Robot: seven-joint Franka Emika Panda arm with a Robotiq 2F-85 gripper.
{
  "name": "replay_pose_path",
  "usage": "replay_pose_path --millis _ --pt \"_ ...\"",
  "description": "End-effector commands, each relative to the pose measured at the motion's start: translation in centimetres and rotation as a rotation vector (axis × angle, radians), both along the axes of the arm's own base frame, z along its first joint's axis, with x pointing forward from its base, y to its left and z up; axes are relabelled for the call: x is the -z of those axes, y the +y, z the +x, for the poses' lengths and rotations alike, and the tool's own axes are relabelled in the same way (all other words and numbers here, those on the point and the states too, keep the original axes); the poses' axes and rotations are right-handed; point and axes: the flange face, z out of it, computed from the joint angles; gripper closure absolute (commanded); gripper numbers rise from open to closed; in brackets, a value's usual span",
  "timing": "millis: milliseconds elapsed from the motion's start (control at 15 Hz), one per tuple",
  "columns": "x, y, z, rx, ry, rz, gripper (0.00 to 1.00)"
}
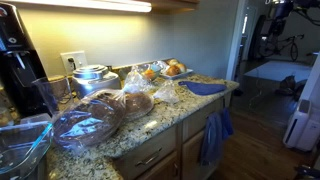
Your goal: Unhang the blue cloth from the drawer and place it on the right side of the counter
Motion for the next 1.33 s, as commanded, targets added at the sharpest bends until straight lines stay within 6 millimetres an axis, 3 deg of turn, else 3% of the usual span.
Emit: replay_pose_path --millis 0,467,1000,1267 --pt "0.0 0.0 0.0 0.0 0.001 0.0 0.0" --pt "0.6 0.6 0.4 -0.002 0.001 -0.039 0.0" --pt "9.2 5.4 1.4 -0.077 0.032 -0.118 0.0" --pt "13.2 6.6 1.1 -0.139 0.079 -0.11 0.0"
